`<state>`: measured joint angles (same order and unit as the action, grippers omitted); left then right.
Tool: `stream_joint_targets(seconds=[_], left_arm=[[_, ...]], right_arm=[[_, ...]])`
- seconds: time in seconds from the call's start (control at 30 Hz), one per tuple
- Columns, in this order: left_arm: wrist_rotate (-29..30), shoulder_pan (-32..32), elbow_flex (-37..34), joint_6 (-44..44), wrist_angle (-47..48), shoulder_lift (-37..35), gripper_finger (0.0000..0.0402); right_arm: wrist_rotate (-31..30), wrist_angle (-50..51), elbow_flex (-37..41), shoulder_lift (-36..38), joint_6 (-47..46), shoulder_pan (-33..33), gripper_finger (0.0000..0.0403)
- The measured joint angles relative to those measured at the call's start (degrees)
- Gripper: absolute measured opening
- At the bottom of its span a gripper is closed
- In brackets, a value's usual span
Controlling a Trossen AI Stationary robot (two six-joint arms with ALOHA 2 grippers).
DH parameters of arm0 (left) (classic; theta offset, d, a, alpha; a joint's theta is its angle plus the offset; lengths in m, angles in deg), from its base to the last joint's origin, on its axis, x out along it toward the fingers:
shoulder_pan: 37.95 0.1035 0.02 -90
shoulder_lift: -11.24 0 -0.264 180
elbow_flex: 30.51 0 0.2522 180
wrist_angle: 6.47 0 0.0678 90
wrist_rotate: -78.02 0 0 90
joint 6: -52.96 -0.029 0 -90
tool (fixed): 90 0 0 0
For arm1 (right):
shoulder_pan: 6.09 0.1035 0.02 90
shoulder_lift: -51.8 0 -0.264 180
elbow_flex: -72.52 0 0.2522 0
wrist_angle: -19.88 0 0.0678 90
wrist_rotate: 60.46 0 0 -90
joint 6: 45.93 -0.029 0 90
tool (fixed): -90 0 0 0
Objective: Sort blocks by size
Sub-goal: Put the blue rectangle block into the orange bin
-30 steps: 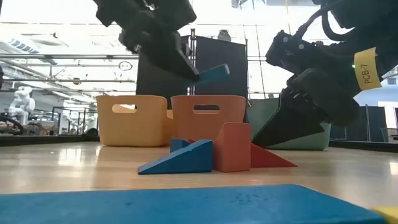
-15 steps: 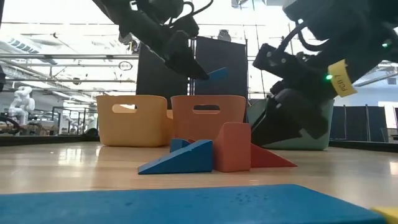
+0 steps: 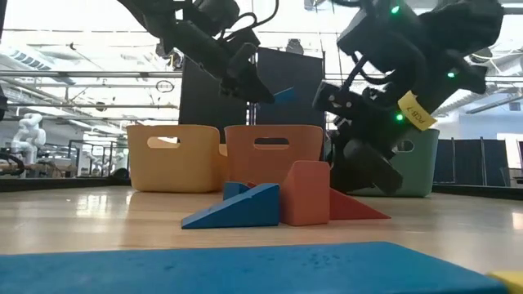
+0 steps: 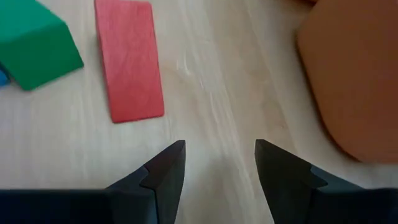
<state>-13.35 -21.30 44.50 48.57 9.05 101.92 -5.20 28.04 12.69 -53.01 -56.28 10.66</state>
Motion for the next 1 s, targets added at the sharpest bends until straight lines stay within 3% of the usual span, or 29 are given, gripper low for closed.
stream_joint_targets(seconds=[0.23, 0.4, 0.73, 1.0], left_arm=[[2.1, 0.1, 0.0, 8.4, -0.4, 0.0, 0.0122], [5.9, 0.1, 0.0, 13.8, -0.2, 0.1, 0.0135], [6.4, -0.2, 0.0, 11.4, 0.7, 0.1, 0.0204], [6.3, -4.9, 0.0, 10.6, 0.3, -0.6, 0.0206]], right_arm=[[7.1, -0.4, -0.1, 0.2, 9.7, -2.8, 0.0180], [8.6, -0.5, -0.1, 0.2, 12.2, -2.9, 0.0180], [9.8, -1.6, -0.1, 0.1, 8.1, -2.2, 0.0180], [13.2, -3.5, 0.0, 0.2, 4.0, -0.8, 0.0180]])
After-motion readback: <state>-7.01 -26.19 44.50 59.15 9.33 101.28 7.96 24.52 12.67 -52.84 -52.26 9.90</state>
